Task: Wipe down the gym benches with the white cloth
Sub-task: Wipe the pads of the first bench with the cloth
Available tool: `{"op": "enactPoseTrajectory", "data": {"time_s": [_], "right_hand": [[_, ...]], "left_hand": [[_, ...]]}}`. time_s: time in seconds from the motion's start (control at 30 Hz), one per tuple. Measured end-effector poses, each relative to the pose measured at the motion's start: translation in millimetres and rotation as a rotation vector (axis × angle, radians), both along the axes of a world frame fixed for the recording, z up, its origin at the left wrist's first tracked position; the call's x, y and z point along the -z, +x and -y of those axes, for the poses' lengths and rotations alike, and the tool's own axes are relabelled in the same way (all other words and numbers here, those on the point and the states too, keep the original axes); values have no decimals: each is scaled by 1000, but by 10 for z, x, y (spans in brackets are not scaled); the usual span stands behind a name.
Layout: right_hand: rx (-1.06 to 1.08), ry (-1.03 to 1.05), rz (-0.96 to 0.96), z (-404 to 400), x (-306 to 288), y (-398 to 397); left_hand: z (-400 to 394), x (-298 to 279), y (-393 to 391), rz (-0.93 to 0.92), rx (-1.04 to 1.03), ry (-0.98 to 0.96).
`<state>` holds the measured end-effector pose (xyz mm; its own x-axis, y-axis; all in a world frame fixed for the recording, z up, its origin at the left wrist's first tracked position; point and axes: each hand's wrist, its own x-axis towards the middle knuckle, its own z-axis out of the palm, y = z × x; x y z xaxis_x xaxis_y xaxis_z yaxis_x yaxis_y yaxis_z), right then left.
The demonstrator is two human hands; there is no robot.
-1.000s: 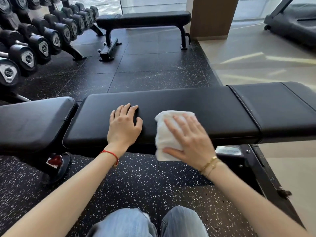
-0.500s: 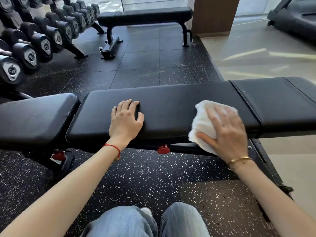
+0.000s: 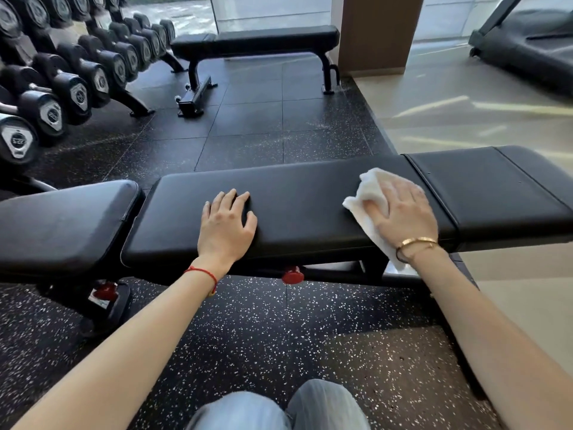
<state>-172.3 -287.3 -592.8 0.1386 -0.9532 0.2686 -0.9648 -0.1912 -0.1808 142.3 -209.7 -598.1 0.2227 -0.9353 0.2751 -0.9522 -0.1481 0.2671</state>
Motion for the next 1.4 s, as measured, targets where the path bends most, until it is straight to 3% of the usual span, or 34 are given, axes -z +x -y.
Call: {"op": "enactPoseTrajectory", "data": {"time_s": [0.1, 0.23, 0.5, 0.57, 0.7, 0.83, 1.1, 1.3, 1.4], "right_hand": [[-56, 124, -67, 162, -98, 185], [-256, 89, 29, 72, -187, 283], [-346, 16, 90, 76, -94, -15], [-283, 8, 27, 29, -93, -131], [38, 23, -103, -191, -6, -526], [183, 36, -75, -271, -10, -849], [-51, 278, -109, 984, -104, -979], [-417, 85, -103, 461, 2, -1317], [-387, 98, -77, 493, 20, -1777]], "left_hand": [[41, -17, -8, 11, 5, 31], [149, -96, -184, -69, -6, 41], [525, -219, -1136, -91, 278, 38], [610, -209, -1287, -112, 291, 55], [657, -159, -1514, -106, 293, 64], [705, -143, -1772, -113, 274, 119], [770, -52, -2202, 3, 113, 148], [783, -44, -2182, 8, 74, 104], [769, -43, -2187, 5, 58, 92]]}}
